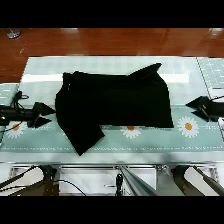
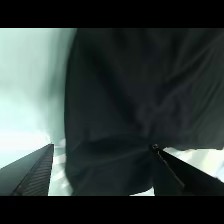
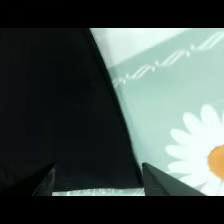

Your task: Fold the shirts.

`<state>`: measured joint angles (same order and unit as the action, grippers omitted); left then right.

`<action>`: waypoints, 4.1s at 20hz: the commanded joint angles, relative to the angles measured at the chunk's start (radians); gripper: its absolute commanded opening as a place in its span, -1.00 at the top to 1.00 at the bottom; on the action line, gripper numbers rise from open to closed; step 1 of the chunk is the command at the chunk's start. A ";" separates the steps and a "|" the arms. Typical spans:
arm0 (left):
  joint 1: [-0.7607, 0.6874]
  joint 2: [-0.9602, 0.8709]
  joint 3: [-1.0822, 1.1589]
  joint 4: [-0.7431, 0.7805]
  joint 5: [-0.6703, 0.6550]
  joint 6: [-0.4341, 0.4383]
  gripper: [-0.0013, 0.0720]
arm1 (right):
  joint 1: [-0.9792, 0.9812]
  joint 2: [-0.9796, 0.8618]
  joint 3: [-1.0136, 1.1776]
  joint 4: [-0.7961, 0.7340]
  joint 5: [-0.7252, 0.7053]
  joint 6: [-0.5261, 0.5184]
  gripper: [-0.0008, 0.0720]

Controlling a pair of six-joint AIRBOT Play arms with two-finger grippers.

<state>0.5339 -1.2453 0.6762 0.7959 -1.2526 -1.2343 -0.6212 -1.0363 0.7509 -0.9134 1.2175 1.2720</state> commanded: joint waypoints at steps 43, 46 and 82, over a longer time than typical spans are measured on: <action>-0.189 0.309 0.511 -0.705 0.373 0.344 0.91 | 0.444 -0.100 1.040 -0.059 0.034 0.177 0.88; -0.189 0.422 0.690 -0.465 0.373 0.204 0.91 | 0.444 0.089 1.135 -0.191 0.041 0.213 0.88; -0.472 -0.180 0.565 0.257 0.628 -0.291 0.91 | 0.456 -0.550 0.708 0.052 -0.265 0.139 0.88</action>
<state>0.0765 -1.3079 1.2106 1.0584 -0.6308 -1.4342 -0.1665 -1.4105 1.3533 -0.9073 0.9268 1.3983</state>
